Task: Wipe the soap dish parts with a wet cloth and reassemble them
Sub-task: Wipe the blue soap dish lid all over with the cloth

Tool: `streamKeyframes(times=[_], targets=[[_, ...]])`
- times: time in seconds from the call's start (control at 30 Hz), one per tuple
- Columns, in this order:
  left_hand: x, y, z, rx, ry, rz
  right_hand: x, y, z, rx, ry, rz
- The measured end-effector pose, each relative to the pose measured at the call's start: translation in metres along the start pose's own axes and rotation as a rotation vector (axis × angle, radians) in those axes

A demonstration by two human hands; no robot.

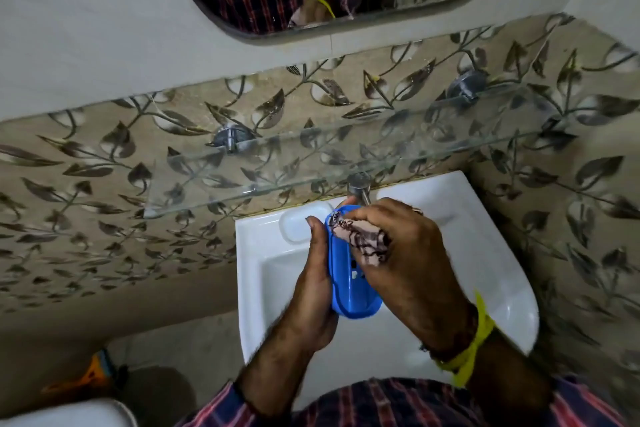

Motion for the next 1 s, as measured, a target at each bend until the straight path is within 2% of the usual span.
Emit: streamKeyframes(times=[0.13, 0.3, 0.4, 0.47, 0.53, 0.63, 0.77, 0.9, 1.0], targets=[[0.0, -0.002, -0.003, 0.003, 0.002, 0.043, -0.003, -0.002, 0.005, -0.128, -0.019, 0.026], [-0.001, -0.005, -0.004, 0.068, 0.0, 0.042, 0.001, 0.002, 0.003, -0.098, -0.002, 0.033], [0.001, -0.002, -0.007, 0.021, 0.001, 0.02, -0.003, -0.007, 0.006, -0.062, -0.059, -0.069], [0.002, 0.001, -0.009, -0.007, -0.006, 0.027, -0.013, -0.012, 0.009, -0.182, -0.125, -0.139], [0.002, -0.001, -0.009, -0.002, 0.001, 0.027, -0.013, -0.009, 0.008, -0.262, -0.115, -0.13], [0.001, -0.007, -0.009, 0.027, 0.005, 0.005, 0.001, -0.007, 0.009, -0.225, -0.069, -0.089], [0.0, -0.001, -0.011, 0.019, -0.003, 0.032, -0.02, -0.013, 0.014, -0.325, -0.164, -0.173], [0.0, -0.011, -0.011, 0.056, 0.039, 0.021, -0.003, -0.006, 0.012, -0.326, -0.12, -0.086], [0.004, -0.004, -0.012, 0.015, 0.024, 0.01, -0.013, -0.012, 0.017, -0.352, -0.172, -0.173]])
Point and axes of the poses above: each hand's wrist, its own x-axis towards the middle knuckle, its own z-axis out of the palm, y = z × x, the point moved 6 cm from there along x, towards the middle knuckle, and after that the axes turned 7 degrees about -x, right-handed, at the moved point
